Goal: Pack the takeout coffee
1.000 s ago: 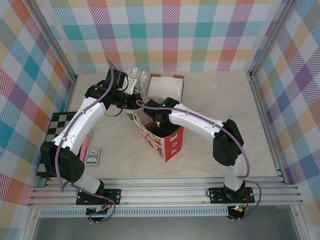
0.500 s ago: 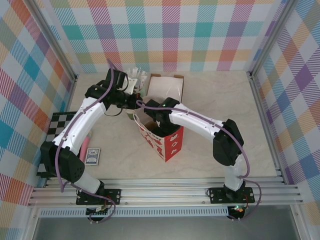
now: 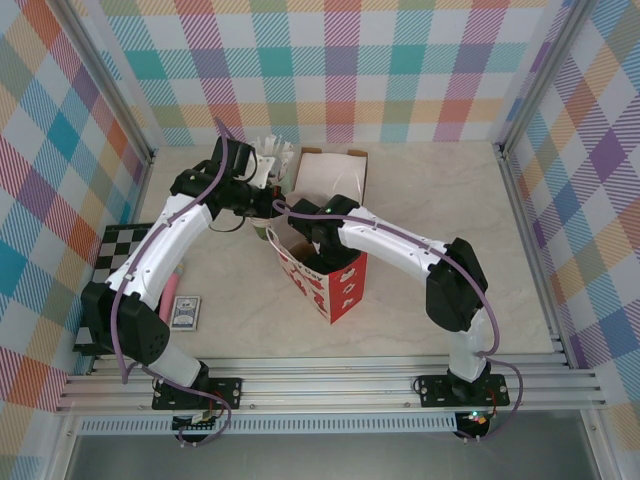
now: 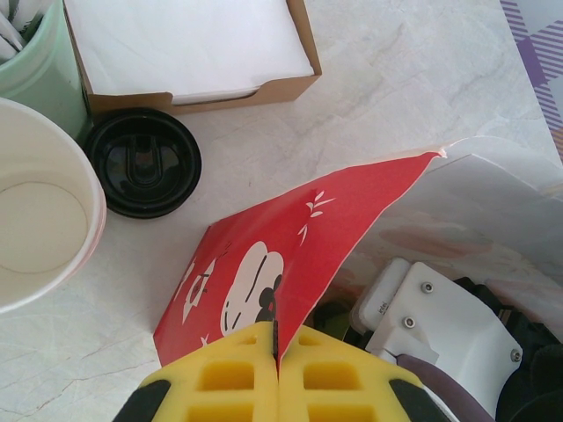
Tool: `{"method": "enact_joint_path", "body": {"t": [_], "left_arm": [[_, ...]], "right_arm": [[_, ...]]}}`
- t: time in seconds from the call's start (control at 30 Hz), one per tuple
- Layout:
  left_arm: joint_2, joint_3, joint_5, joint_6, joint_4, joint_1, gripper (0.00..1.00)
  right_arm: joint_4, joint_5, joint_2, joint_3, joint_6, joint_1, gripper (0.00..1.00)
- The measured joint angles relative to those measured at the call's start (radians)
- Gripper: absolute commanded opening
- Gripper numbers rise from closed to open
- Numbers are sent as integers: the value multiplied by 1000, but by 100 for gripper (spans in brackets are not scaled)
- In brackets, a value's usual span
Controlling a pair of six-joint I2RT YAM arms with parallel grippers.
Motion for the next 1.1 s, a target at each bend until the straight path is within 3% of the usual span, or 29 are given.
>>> {"method": "enact_joint_path", "body": {"t": [1.1], "left_arm": [[10, 6, 15, 0, 2, 0, 0]], "right_arm": [[66, 8, -13, -66, -3, 0, 54]]}}
